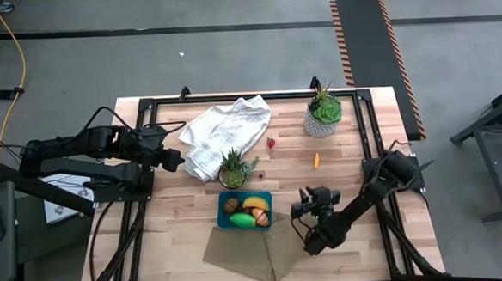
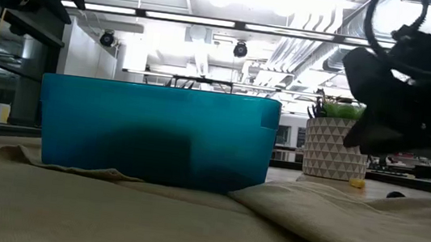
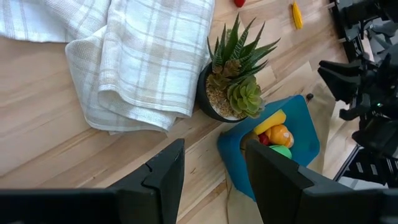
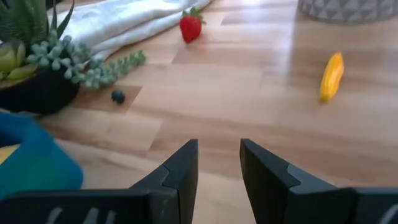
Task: Pick and placing Produce into tupperware
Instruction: Put the small corn into the blue bin
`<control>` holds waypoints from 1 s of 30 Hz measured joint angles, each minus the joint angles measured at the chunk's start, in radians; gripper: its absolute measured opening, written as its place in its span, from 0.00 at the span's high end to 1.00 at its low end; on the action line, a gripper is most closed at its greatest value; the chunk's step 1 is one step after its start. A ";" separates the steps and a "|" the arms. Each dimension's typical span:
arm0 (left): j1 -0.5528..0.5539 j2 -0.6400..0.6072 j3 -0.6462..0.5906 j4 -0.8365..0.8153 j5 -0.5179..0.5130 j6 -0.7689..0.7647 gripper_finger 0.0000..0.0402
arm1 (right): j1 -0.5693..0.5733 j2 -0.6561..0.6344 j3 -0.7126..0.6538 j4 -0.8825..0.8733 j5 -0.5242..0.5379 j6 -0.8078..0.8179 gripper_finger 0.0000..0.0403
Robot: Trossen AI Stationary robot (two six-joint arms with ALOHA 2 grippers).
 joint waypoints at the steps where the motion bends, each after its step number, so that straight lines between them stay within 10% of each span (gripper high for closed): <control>1: 0.000 0.000 0.000 0.000 0.000 0.000 0.61 | -0.008 -0.005 0.000 -0.010 0.002 -0.009 0.73; 30: 0.000 0.000 0.000 0.005 -0.027 -0.001 0.61 | -0.191 -0.298 -0.220 0.088 -0.197 -0.157 0.73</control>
